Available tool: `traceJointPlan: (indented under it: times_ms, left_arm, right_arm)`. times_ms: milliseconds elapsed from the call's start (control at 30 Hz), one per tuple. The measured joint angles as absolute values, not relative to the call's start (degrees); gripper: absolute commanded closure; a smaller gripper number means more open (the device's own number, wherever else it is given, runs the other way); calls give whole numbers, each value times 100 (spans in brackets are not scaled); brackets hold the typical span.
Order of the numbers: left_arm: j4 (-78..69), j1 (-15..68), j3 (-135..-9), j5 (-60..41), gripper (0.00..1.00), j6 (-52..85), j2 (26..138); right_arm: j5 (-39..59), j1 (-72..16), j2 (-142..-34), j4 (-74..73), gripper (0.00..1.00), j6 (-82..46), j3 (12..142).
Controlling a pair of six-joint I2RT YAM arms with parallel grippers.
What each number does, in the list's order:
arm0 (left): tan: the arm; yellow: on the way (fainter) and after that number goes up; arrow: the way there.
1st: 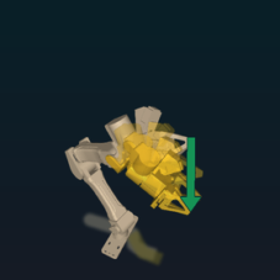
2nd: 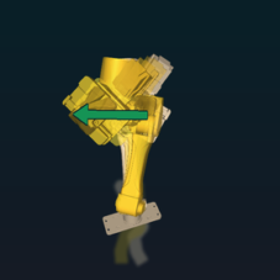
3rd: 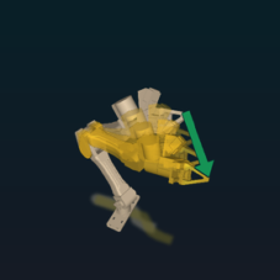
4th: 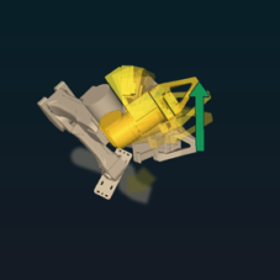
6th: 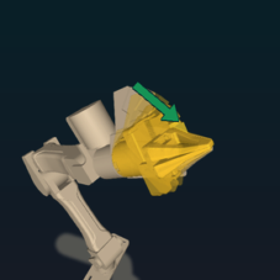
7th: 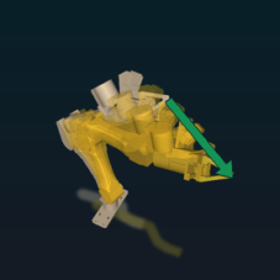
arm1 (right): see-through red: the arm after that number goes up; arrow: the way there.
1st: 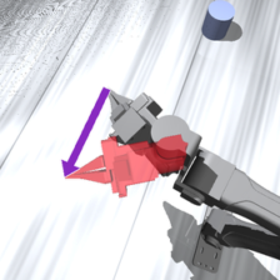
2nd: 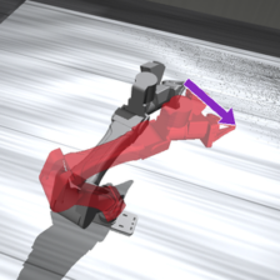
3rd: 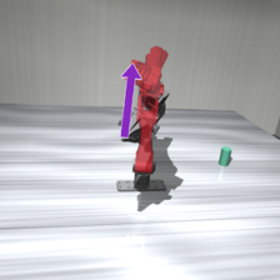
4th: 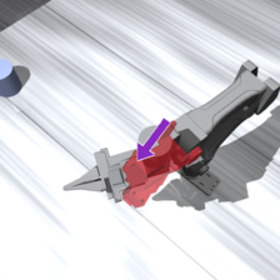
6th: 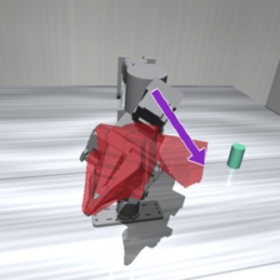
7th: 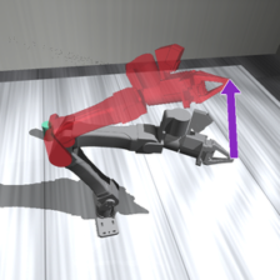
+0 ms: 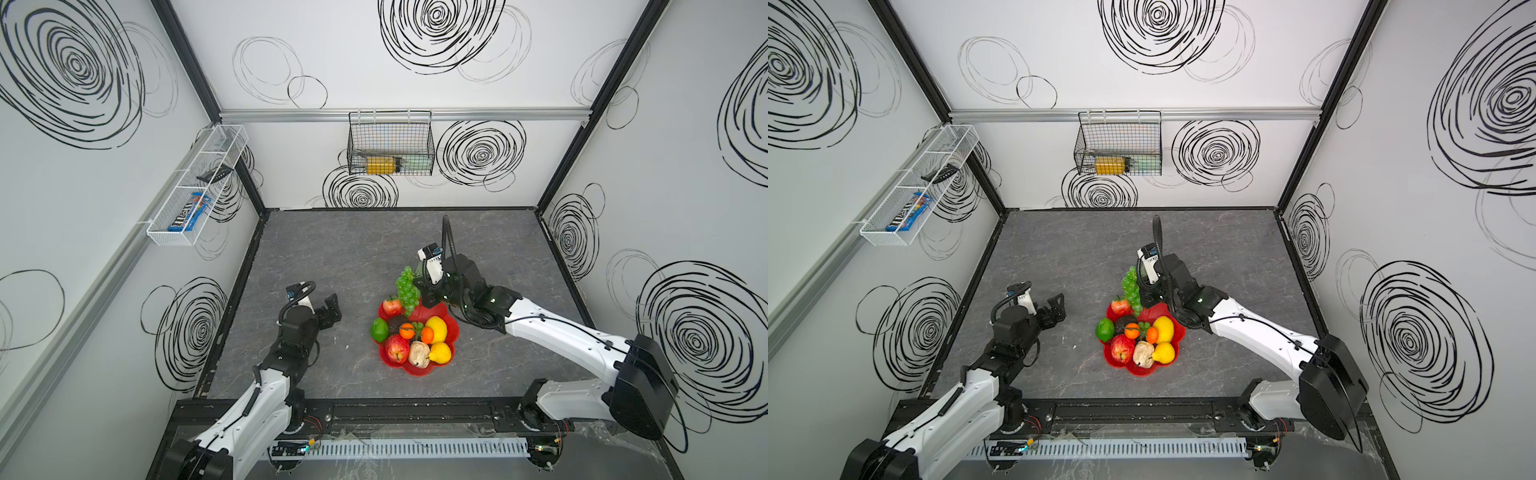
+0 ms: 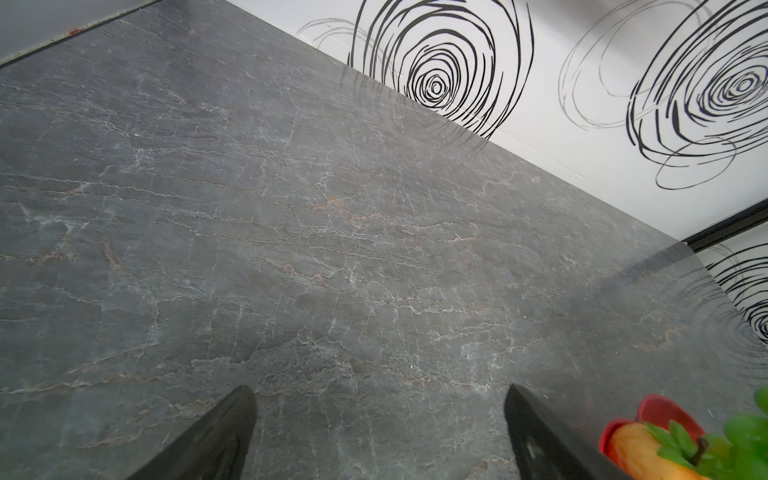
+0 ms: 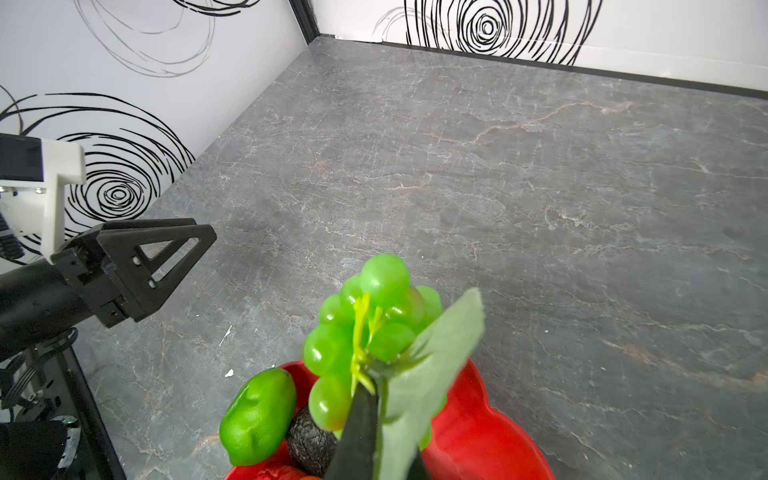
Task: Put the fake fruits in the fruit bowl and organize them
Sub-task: 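Lower the grapes into the red bowl and open the right gripper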
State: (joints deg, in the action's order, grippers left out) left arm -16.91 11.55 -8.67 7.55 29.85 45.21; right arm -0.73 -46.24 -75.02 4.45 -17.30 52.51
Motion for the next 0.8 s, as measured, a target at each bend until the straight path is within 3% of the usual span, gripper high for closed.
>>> traceJointPlan:
  times_ms: [800]
  left_arm:
    - [-1695, 1155, -862, 727, 3, 3004, 4580]
  right_arm:
    - [-843, -4635, -7046, 760, 100, -2512, 4423]
